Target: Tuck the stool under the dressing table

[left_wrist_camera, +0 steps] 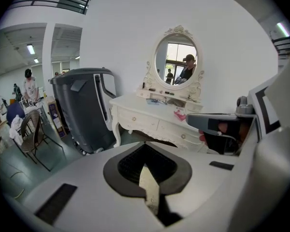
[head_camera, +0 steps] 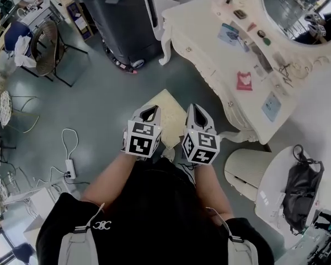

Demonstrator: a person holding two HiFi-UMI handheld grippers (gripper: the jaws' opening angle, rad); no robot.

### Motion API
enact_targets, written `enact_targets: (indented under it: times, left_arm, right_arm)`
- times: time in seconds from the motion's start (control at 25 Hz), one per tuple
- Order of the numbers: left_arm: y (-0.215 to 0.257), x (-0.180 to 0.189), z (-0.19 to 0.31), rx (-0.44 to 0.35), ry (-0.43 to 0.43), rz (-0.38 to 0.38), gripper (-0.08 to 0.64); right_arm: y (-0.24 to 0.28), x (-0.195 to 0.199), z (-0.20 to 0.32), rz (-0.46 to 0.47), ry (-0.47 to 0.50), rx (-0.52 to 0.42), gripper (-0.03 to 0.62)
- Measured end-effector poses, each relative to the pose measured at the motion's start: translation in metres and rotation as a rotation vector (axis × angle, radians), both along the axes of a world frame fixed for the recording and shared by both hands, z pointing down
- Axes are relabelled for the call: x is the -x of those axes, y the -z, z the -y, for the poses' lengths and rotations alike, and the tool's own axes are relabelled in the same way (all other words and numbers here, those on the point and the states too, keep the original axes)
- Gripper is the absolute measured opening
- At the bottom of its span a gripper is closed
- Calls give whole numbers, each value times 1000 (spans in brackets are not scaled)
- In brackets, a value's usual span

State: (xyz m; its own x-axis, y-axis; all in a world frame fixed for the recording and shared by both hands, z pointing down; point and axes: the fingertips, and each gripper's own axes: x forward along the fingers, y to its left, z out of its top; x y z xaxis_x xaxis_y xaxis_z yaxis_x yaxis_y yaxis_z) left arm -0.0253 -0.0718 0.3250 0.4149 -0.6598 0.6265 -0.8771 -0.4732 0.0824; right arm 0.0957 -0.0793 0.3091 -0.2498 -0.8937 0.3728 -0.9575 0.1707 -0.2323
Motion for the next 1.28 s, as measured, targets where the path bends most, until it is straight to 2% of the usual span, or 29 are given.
enact_targets:
  times: [0.16, 0.36, 0.72, 0.92, 1.0, 1.12, 1.28]
  left_arm:
    - [-30, 24, 7, 95, 76, -14, 0]
    - [-82, 44, 12, 196, 102, -14, 0]
    - [-238, 65, 19, 394, 135, -3, 0]
    - [-317, 70, 14, 489, 158, -22, 0]
    - [-346, 69, 6, 540, 169, -66, 0]
    - [-381, 63, -10, 624, 182, -189, 0]
    - [-416, 74, -16, 690, 302, -372, 0]
  right_arm:
    - [-26, 8, 6, -44, 25, 53, 9]
    - [-75, 22, 14, -72, 57, 133, 9]
    - [-213, 61, 17, -139, 187, 298, 9]
    - [-292, 70, 13, -166, 219, 376, 9]
    - [-322, 70, 7, -175, 219, 413, 9]
    - [-354, 65, -10, -160, 199, 478, 9]
    - [-383, 63, -25, -159, 190, 523, 9]
